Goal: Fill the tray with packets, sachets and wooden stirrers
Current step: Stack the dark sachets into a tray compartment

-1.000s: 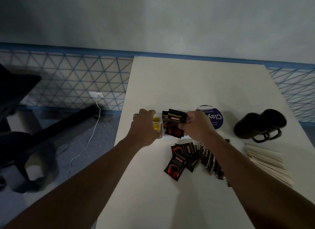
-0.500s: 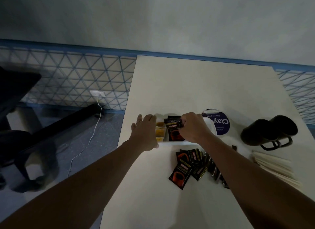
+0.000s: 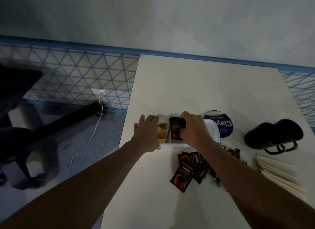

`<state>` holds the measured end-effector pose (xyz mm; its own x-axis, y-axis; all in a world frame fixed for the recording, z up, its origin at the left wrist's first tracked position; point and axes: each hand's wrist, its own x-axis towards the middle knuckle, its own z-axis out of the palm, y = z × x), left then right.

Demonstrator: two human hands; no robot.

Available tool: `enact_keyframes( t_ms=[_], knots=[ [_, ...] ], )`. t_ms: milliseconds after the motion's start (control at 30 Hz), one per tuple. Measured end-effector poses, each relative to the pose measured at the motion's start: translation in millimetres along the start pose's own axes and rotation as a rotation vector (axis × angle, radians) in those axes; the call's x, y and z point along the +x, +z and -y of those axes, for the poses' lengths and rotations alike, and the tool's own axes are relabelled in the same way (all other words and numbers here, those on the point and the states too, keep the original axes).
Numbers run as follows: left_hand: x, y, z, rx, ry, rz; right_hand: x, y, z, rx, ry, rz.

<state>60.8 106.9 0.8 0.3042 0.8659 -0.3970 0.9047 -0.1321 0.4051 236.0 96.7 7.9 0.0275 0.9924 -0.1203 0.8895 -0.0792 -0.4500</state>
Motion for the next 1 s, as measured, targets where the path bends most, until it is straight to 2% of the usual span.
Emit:
enact_keyframes(
  t_ms=[233, 467, 667, 900, 1000],
  knots=[
    [1, 0, 1, -0.003, 0.006, -0.005, -5, 6, -7, 0.072, -0.159, -0.183],
    [2, 2, 3, 0.003, 0.012, -0.012, -5, 18, -18, 0.086, -0.173, -0.208],
    [2, 2, 4, -0.002, 0.013, -0.01, -4, 15, -20, 0.066, -0.276, -0.269],
    [3, 4, 5, -0.018, 0.01, -0.011, -5, 20, -23, 0.053, -0.234, -0.171],
    [3, 4, 5, -0.006, 0.011, -0.014, -7, 16, -20, -0.051, -0.208, -0.169]
  ],
)
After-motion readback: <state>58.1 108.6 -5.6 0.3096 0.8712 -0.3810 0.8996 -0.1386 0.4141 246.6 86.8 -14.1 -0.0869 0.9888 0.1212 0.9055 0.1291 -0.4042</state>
